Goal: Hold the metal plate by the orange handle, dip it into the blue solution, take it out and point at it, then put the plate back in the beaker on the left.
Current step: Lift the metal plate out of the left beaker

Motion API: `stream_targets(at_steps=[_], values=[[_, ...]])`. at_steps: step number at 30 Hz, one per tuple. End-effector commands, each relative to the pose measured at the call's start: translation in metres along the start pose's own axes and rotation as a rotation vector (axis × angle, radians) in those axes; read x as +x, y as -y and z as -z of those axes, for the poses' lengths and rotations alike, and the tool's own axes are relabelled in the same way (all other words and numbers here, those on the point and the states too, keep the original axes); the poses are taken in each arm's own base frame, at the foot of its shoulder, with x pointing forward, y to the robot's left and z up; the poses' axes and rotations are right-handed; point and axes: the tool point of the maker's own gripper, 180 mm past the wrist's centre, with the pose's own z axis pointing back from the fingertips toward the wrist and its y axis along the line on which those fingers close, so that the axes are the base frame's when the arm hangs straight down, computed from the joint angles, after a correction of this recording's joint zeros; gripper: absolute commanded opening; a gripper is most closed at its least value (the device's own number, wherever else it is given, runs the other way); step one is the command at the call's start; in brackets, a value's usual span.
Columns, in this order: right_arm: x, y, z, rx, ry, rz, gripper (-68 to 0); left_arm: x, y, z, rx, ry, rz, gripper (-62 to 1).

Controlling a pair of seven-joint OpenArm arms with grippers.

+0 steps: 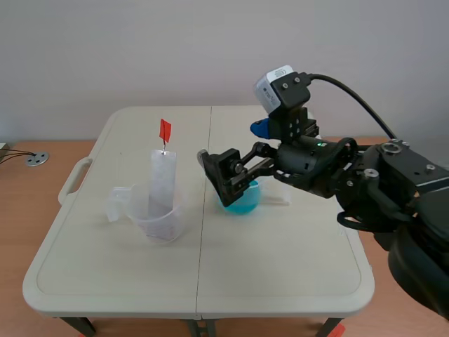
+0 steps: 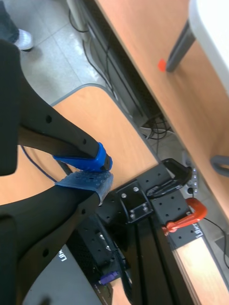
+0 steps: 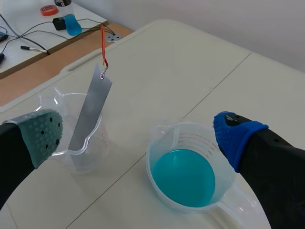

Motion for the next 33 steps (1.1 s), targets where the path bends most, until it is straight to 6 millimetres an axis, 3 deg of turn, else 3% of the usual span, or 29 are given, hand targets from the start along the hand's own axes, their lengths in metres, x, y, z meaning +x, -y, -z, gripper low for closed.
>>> stream_targets(at_steps=[1, 8, 17, 33], values=[[0.015, 0.001, 0.008, 0.013, 0.037, -0.012, -1.2, 0.004, 0.001, -0.001, -0.003, 0.016, -0.008, -59.6], [0.014, -0.013, 0.039, 0.071, 0.009, -0.032, -1.2, 0.004, 0.001, -0.001, -0.003, 0.016, -0.008, -59.6], [0.027, -0.028, 0.07, 0.123, 0.014, -0.032, -1.2, 0.004, 0.001, -0.001, -0.003, 0.019, -0.009, -59.6], [0.029, -0.053, 0.103, 0.193, -0.023, -0.032, -1.2, 0.004, 0.001, -0.001, -0.003, 0.019, -0.009, -59.6]])
